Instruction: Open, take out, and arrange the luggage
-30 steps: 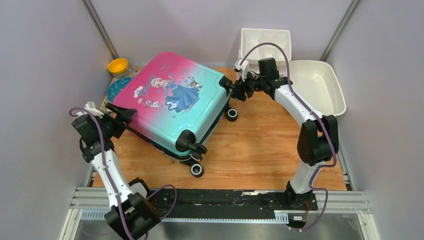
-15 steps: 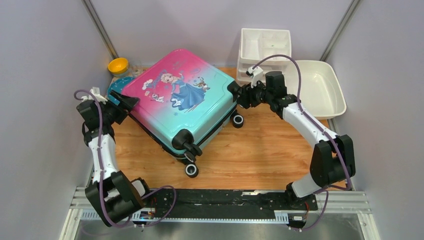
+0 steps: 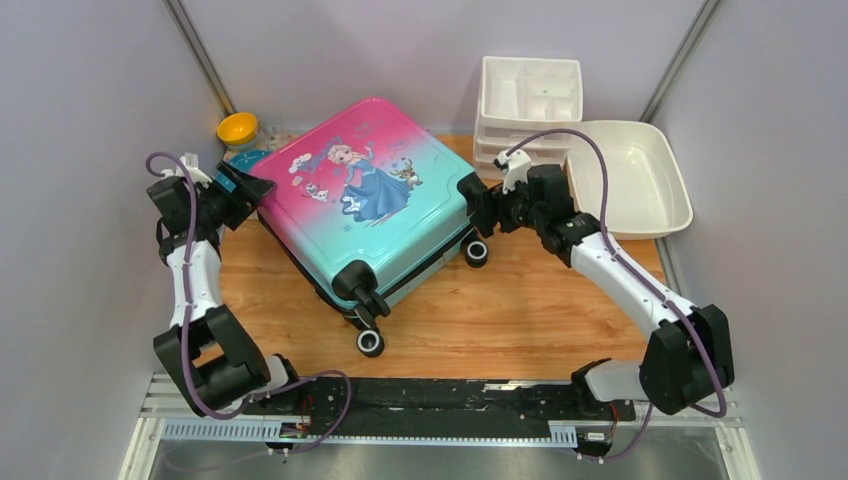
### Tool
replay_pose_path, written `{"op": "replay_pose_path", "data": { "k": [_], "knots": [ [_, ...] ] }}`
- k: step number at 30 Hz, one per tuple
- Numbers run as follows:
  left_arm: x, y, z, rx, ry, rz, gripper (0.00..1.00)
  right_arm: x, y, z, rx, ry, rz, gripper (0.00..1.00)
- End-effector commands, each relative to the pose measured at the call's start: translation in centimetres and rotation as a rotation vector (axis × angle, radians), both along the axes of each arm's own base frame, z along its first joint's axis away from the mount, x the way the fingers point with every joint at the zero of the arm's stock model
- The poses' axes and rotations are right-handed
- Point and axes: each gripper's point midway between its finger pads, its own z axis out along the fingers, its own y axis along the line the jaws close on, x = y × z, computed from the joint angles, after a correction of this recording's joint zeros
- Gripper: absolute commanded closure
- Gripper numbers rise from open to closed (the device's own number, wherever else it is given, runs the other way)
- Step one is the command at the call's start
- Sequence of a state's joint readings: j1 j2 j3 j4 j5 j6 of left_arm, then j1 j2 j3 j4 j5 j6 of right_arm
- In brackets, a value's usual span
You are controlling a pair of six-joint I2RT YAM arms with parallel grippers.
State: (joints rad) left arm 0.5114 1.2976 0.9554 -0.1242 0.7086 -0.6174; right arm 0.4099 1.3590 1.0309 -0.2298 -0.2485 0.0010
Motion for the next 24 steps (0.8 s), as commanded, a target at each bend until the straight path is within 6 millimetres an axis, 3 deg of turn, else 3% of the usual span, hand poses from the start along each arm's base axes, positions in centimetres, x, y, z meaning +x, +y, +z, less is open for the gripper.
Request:
{"op": "replay_pose_path", "data": {
  "k": [1,4,5,6,8,10,13,15,17,20,21,22,24],
  "knots": [
    [-0.6,-0.2,4.2,0.090,-0.100,-0.028,0.02,-0.3,-2.6,4.1,0.010,-0.111,-0.097,0.12],
    [-0.3,1.8,7.1,0.064,-0.126,-0.009,0.01,-1.1,-4.8,7.4,0.011,-0.239,-0.113,0.07],
    [-0.2,1.9,10.0,0.112,-0.149,-0.042,0.01,-2.0,-5.4,8.3,0.021,-0.282,-0.121,0.07],
    [0.0,1.9,11.0,0.135,-0.148,-0.069,0.01,-2.3,-5.9,9.0,0.030,-0.315,-0.131,0.02],
    [0.4,2.1,12.8,0.179,-0.160,-0.090,0.01,-3.6,-6.3,9.5,0.046,-0.357,-0.124,0.00],
    [0.1,0.8,13.8,0.191,-0.196,-0.146,0.01,-5.3,-4.9,9.4,0.061,-0.387,0.003,0.02],
    [-0.7,-1.9,13.6,0.223,-0.222,-0.235,0.01,-8.2,-2.3,8.0,0.152,-0.369,0.188,0.11],
    [-1.3,-5.2,12.5,0.249,-0.233,-0.330,0.01,-9.4,-0.8,6.2,0.215,-0.365,0.275,0.16],
    [-1.7,-8.1,10.9,0.263,-0.246,-0.420,0.01,-9.9,0.0,4.7,0.247,-0.374,0.309,0.18],
    [-2.3,-11.0,10.2,0.261,-0.285,-0.514,0.03,-10.5,2.0,2.3,0.240,-0.462,0.343,0.21],
    [-2.3,-12.4,10.0,0.257,-0.287,-0.559,0.04,-9.9,2.2,3.3,0.248,-0.550,0.309,0.21],
    [-2.4,-13.0,9.7,0.260,-0.283,-0.581,0.05,-10.2,2.5,0.8,0.230,-0.525,0.310,0.22],
    [-2.7,-14.5,8.7,0.269,-0.265,-0.637,0.06,-10.5,3.8,1.1,0.251,-0.593,0.315,0.27]
  ]
}}
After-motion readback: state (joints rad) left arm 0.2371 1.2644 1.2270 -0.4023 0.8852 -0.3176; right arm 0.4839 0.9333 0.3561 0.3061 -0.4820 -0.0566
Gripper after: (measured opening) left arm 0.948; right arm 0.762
